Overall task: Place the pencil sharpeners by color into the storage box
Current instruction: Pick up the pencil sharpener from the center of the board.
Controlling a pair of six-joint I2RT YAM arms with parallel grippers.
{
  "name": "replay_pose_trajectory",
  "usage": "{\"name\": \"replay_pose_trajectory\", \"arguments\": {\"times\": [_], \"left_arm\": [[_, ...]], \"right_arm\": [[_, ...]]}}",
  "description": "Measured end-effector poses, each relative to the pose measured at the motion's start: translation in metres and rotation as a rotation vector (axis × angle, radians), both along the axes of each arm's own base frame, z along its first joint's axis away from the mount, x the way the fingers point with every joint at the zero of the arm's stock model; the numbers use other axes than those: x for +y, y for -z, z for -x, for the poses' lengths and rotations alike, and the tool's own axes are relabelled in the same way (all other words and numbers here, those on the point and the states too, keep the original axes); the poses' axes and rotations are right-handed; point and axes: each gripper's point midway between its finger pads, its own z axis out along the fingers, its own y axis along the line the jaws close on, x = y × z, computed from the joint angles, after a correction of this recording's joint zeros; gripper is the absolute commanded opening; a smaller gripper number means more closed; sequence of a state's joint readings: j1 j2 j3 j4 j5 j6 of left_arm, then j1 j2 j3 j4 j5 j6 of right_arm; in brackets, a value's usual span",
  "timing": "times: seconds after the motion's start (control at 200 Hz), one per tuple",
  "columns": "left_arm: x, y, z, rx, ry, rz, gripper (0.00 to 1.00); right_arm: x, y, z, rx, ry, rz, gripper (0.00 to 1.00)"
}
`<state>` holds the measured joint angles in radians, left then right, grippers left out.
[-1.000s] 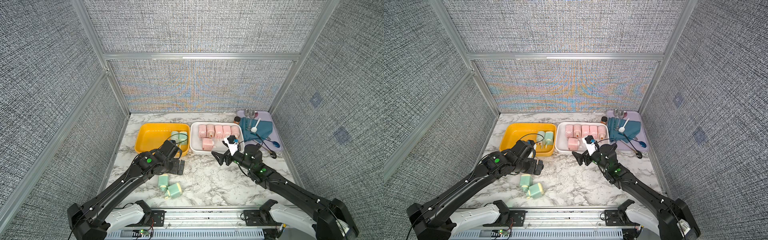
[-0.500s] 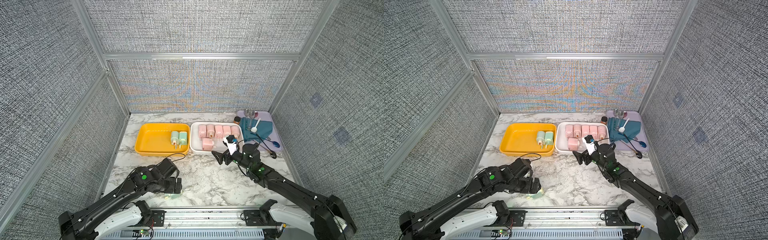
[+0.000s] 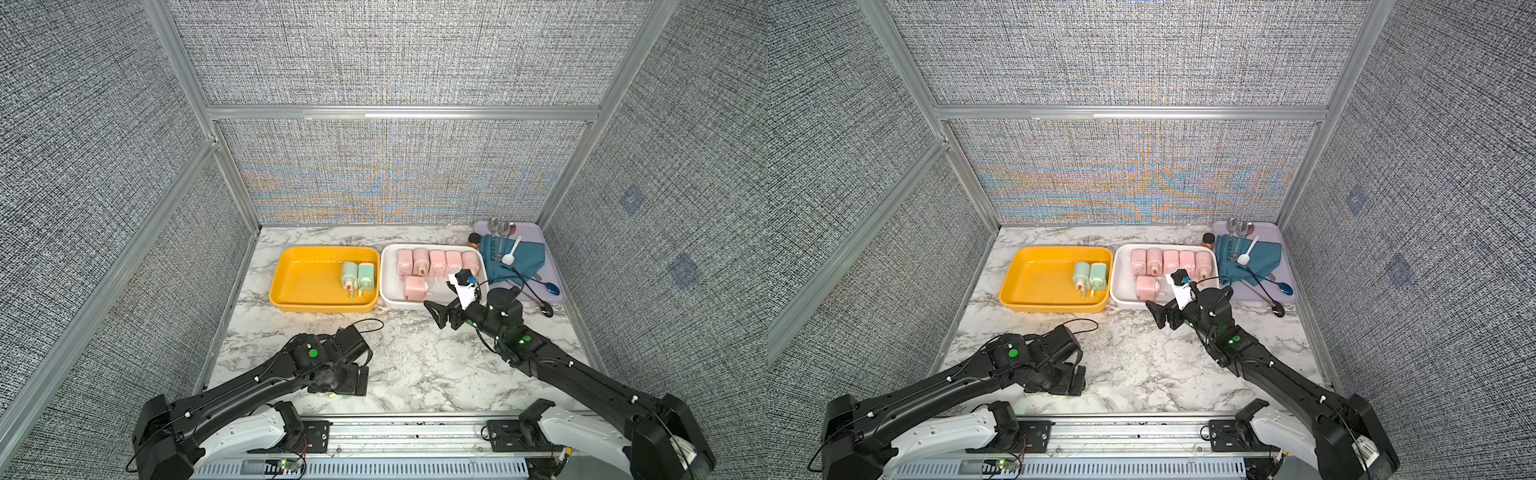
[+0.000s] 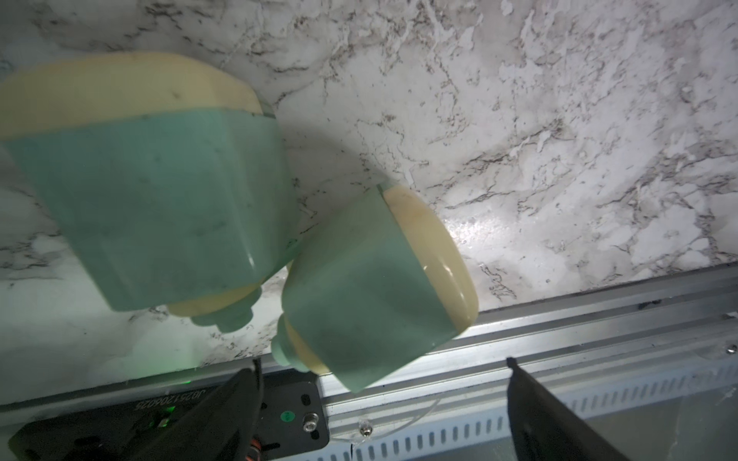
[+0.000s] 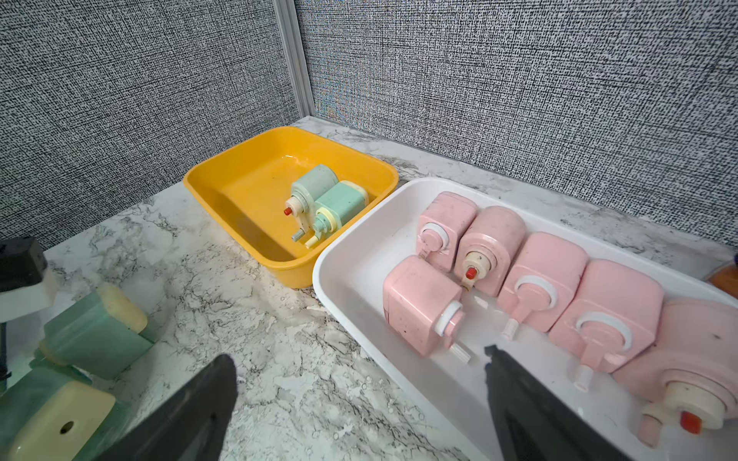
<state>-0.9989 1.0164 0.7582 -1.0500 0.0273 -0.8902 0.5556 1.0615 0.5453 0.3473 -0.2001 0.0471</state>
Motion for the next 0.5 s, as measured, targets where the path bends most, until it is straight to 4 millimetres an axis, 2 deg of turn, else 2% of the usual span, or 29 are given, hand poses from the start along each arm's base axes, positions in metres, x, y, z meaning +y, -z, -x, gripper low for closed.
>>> {"name": "replay_pose_trajectory", "arguments": {"times": [0.175, 0.5], "left_arm": [[-0.002, 0.0008, -0.0064, -0.035, 0.014, 0.003, 0.99], [-0.0057, 0.0098, -0.0032, -0.019, 0.026, 0.019, 0.99]], "right_arm": [[-0.001, -0.0035, 0.0014, -0.004, 0.003, -0.011, 0.99], [-0.0041, -0.0043, 0.0038, -0.003, 0.014, -0.023, 0.99]]}}
